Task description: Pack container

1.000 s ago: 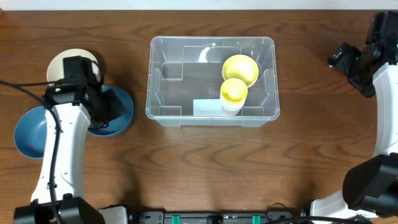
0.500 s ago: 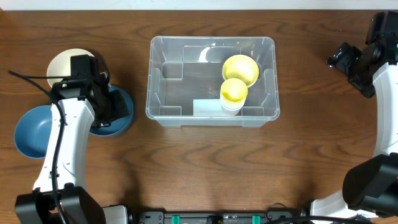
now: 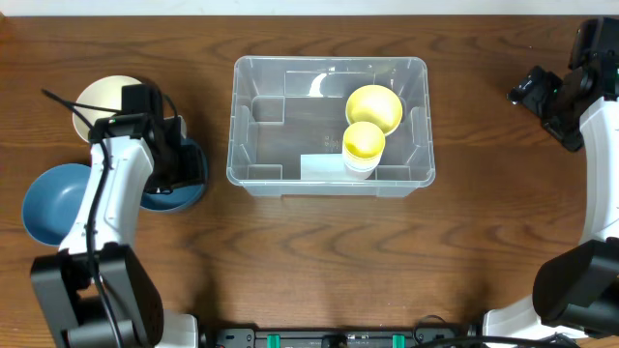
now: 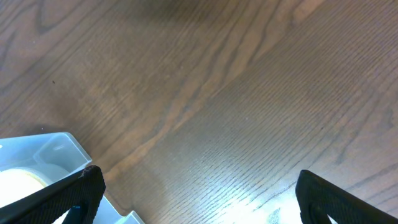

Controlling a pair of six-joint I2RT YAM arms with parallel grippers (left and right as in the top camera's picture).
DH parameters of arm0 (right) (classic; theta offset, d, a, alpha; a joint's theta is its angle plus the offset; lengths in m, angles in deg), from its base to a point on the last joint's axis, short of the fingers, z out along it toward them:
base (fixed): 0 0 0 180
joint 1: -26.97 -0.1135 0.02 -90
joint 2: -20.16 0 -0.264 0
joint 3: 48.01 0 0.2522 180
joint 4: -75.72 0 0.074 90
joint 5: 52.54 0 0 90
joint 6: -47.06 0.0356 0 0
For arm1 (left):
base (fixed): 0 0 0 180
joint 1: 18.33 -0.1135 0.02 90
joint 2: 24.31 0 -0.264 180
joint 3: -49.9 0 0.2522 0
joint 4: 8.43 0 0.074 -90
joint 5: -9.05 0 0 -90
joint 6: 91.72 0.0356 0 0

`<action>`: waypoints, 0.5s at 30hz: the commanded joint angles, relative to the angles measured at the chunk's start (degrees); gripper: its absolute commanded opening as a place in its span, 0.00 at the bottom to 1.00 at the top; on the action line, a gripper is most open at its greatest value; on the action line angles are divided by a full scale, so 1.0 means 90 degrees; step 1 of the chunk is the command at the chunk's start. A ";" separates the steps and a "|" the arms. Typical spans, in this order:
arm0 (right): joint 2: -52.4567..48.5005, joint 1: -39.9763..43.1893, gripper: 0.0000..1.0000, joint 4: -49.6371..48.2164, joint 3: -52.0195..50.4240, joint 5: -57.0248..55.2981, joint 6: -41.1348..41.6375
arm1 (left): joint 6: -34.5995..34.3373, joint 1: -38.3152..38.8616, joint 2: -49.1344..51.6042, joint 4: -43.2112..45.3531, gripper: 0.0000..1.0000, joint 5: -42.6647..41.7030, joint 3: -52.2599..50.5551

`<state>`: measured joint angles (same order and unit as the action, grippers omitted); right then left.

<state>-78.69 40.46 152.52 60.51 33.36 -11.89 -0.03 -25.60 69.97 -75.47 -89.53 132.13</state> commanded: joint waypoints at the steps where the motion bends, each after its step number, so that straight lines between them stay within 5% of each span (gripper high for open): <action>1: -0.0034 0.0017 0.99 0.0000 0.0005 -0.0044 0.0095 | 0.0435 0.0012 0.0257 0.0010 0.59 0.0080 -0.0085; 13: -0.0034 0.0017 0.99 0.0000 0.0005 -0.0044 0.0095 | 0.0551 0.0012 0.0976 0.0211 0.59 0.0083 -0.0085; 15: -0.0034 0.0017 0.99 0.0000 0.0005 -0.0044 0.0095 | 0.0546 0.0012 0.1005 0.0253 0.51 0.0080 -0.0085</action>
<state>-78.69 40.46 152.52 60.51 33.36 -11.89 4.15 -25.60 77.97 -73.41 -89.55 131.93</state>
